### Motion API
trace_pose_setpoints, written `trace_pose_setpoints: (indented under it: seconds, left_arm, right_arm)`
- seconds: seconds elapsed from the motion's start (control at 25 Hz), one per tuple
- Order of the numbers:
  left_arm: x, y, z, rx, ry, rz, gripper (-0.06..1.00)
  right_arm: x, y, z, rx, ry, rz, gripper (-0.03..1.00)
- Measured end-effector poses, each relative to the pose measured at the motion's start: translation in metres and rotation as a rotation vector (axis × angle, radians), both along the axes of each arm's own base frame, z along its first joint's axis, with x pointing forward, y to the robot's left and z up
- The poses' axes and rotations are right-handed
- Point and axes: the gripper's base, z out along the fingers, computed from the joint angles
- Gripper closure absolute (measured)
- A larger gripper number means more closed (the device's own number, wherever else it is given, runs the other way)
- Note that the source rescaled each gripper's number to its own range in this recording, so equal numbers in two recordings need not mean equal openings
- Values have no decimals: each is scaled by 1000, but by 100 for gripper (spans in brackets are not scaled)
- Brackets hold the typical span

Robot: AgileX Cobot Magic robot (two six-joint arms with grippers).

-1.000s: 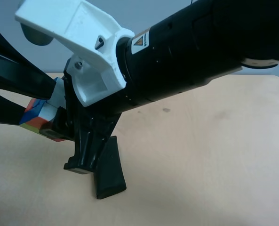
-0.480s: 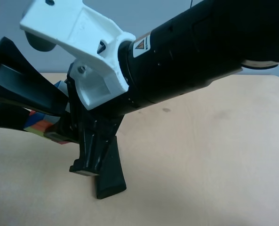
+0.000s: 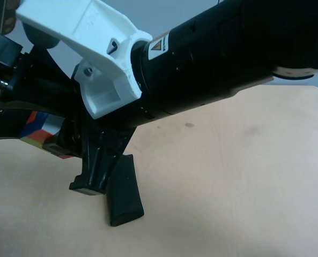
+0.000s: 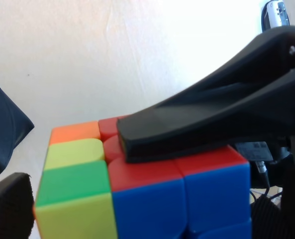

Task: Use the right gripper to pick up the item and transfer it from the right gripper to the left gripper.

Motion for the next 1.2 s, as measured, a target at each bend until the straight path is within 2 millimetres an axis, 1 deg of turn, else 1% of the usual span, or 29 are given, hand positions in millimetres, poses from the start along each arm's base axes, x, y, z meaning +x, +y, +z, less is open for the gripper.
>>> trace_pose_setpoints:
  seconds: [0.32,0.56,0.6,0.68,0.72,0.84,0.88,0.92,1.2]
  left_arm:
    - [1,0,0,0,0,2,-6]
    - [9,-3,-10,18,51,-4,-5]
    - [10,-4,-12,21,59,-6,-2]
    - [10,-4,-12,22,60,-5,13]
    - [10,-4,-12,22,60,-5,26]
    - [10,-4,-12,22,60,-5,72]
    - [10,-4,-12,18,61,-5,89]
    - [10,-5,-12,14,64,-2,94]
    - [10,-5,-11,13,63,-3,94]
  right_arm:
    - [0,0,0,1,-1,0,97]
    - [0,0,0,3,-2,-2,97]
    - [0,0,0,3,-2,-2,97]
    - [0,0,0,4,-3,-3,97]
    - [0,0,0,4,-3,-3,97]
    - [0,0,0,4,-4,-3,97]
    - [0,0,0,5,-4,-4,97]
    - [1,0,0,5,-5,-4,97]
    - [1,0,1,5,-6,-4,97]
